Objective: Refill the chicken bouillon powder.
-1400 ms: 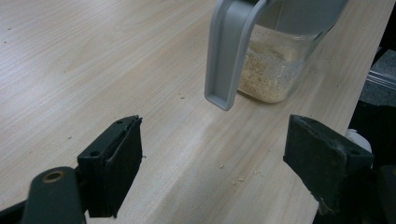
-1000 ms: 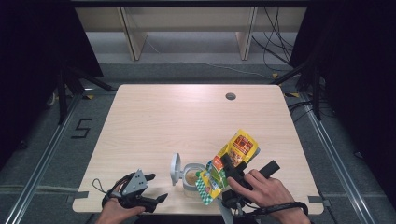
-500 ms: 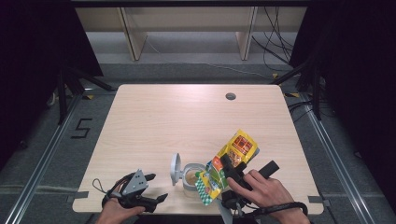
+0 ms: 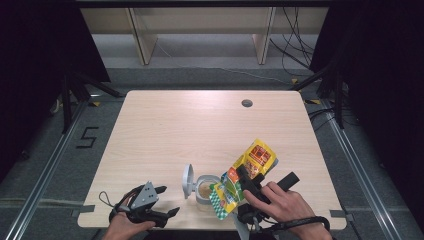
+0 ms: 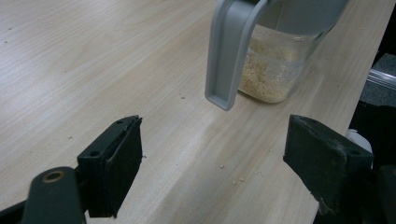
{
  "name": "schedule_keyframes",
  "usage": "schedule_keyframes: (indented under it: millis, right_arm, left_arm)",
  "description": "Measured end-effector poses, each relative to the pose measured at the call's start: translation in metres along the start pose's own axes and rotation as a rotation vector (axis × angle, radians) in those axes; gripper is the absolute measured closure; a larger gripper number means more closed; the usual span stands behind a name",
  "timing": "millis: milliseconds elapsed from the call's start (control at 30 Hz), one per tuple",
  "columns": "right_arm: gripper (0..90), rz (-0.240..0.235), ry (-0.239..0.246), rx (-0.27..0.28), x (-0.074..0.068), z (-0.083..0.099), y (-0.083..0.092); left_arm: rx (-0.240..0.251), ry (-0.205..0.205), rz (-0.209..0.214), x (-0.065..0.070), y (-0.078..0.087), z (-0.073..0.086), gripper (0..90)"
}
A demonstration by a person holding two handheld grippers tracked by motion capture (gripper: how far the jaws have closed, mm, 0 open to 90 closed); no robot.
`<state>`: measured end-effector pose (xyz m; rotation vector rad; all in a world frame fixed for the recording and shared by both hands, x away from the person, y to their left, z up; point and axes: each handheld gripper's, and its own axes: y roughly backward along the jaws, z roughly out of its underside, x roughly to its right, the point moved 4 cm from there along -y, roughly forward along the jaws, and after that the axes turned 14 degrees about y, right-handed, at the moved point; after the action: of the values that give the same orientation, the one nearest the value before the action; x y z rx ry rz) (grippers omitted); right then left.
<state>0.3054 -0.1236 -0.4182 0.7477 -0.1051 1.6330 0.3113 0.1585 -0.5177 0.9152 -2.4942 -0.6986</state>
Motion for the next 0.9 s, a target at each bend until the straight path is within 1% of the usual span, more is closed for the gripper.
schedule_keyframes:
  millis: [167,200,233,267,300,333,367,400,433,500,533,567,600,633,667,700,733,800,833,867,900]
  right_arm:
    - [54.2,0.001,-0.007,0.002,-0.0003,-0.0004,0.0000]
    - [54.2,-0.006,-0.037,-0.009,-0.0018,-0.0011,0.0010]
    - [54.2,0.005,-0.076,-0.001,-0.0029,-0.0026,0.0007]
    - [54.2,0.011,-0.046,0.009,-0.0013,-0.0016,-0.0003]
    - [54.2,0.009,-0.057,-0.014,-0.0022,-0.0014,0.0014]
    - [54.3,0.008,0.040,0.000,0.0032,0.0018,0.0002]
    - [54.2,0.005,0.063,-0.002,0.0044,0.0027,0.0003]
    - [54.2,0.005,0.069,-0.003,0.0047,0.0030,0.0003]
    - [54.2,0.014,0.062,-0.009,0.0044,0.0028,0.0006]
    - [54.2,0.014,0.061,-0.009,0.0042,0.0028,0.0006]
    - [54.2,0.000,0.002,-0.011,0.0004,0.0009,0.0010]
    - [54.2,0.012,-0.013,-0.009,-0.0003,0.0002,0.0009]
    - [54.2,0.021,-0.014,0.000,0.0005,-0.0003,0.0003]
    - [54.2,0.018,-0.021,-0.004,-0.0001,-0.0001,0.0006]
    - [54.2,0.010,-0.039,-0.015,-0.0023,0.0003,0.0013]
    - [54.2,0.005,-0.040,-0.023,-0.0027,0.0008,0.0019]
    - [54.2,0.008,-0.031,-0.021,-0.0017,0.0011,0.0019]
    - [54.2,0.011,-0.038,-0.020,-0.0023,0.0010,0.0019]
    - [54.2,0.001,-0.023,-0.023,-0.0020,0.0017,0.0022]
    - [54.2,0.000,-0.050,-0.029,-0.0034,0.0011,0.0027]
    - [54.2,0.001,-0.052,-0.030,-0.0035,0.0011,0.0027]
  left_arm:
    - [0.000,0.001,-0.001,0.0000,0.0000,0.0000,18.6]
    - [0.000,0.002,0.000,0.0001,0.0000,0.0001,18.6]
    - [0.000,0.001,0.000,0.0000,0.0000,0.0001,18.6]
    - [0.000,0.000,-0.001,0.0000,0.0000,0.0000,18.6]
    - [-0.001,0.000,-0.001,0.0000,-0.0001,0.0001,18.6]
    - [-0.001,0.000,-0.001,0.0001,-0.0001,0.0001,18.6]
    - [-0.001,0.000,-0.001,0.0001,-0.0001,0.0001,18.6]
    - [0.000,0.000,0.000,0.0001,0.0000,0.0000,18.6]
    - [0.001,0.001,0.000,0.0000,0.0000,0.0000,18.6]
    - [0.001,0.002,0.000,0.0001,0.0001,0.0000,18.6]
    - [0.002,0.002,-0.001,0.0000,0.0001,0.0000,18.6]
    - [0.000,0.000,-0.003,-0.0002,0.0002,-0.0001,18.6]
    - [0.000,-0.002,-0.003,-0.0003,0.0002,-0.0001,18.6]
    - [0.001,-0.001,-0.003,-0.0003,0.0002,-0.0001,18.6]
    - [0.000,0.000,-0.003,-0.0003,0.0002,0.0000,18.6]
    - [0.007,0.000,0.001,-0.0001,-0.0002,-0.0001,18.6]
    - [0.007,0.001,0.001,-0.0001,-0.0002,-0.0001,18.6]
    - [0.006,0.000,-0.001,-0.0003,-0.0001,-0.0001,18.6]
    - [0.006,-0.001,-0.001,-0.0003,-0.0001,-0.0001,18.6]
    - [0.006,-0.001,-0.001,-0.0003,-0.0001,-0.0001,18.6]
    - [0.006,0.000,-0.001,-0.0003,-0.0001,-0.0001,18.6]
